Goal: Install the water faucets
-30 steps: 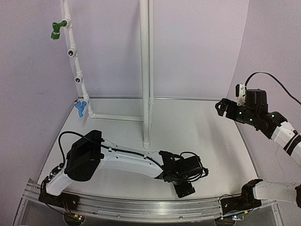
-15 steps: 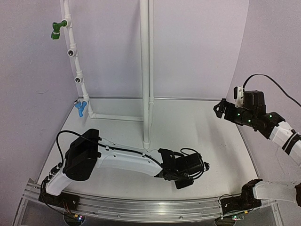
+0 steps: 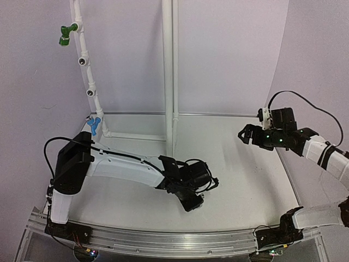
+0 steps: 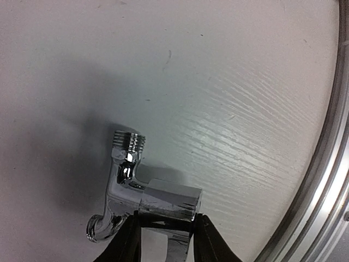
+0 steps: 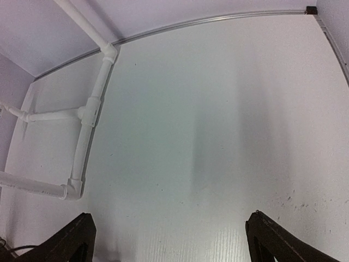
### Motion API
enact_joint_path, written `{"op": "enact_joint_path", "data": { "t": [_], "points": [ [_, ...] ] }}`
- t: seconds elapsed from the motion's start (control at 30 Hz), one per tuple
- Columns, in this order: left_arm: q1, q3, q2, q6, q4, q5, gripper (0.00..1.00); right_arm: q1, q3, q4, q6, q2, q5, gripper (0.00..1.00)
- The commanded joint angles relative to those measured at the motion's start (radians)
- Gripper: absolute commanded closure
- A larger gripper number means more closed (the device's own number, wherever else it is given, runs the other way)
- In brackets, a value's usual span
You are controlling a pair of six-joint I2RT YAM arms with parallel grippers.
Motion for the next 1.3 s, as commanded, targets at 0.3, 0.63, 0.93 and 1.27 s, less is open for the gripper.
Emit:
{"op": "enact_joint_path", "data": {
  "t": [0.3, 0.63, 0.93, 1.27],
  "points": [
    [0.184, -0.282, -0.403, -0.244, 0.238, 0.388, 0.87, 0.107, -0.12, 0.31, 0.118, 0.139, -0.541, 0.02],
    [0.368, -0.548, -0.689, -0.444, 0.625, 0.671, 0.86, 0.372, -0.174, 0.808, 0.451, 0.234, -0.587, 0.13],
    [0.399, -0.608, -0.768, -0.493, 0.735, 0.743, 0.86, 0.436, -0.152, 1.072, 0.614, 0.326, -0.517, 0.27],
    [0.404, -0.617, -0.778, -0.508, 0.778, 0.706, 0.86, 0.507, -0.117, 1.208, 0.734, 0.37, -0.456, 0.41]
  ]
}}
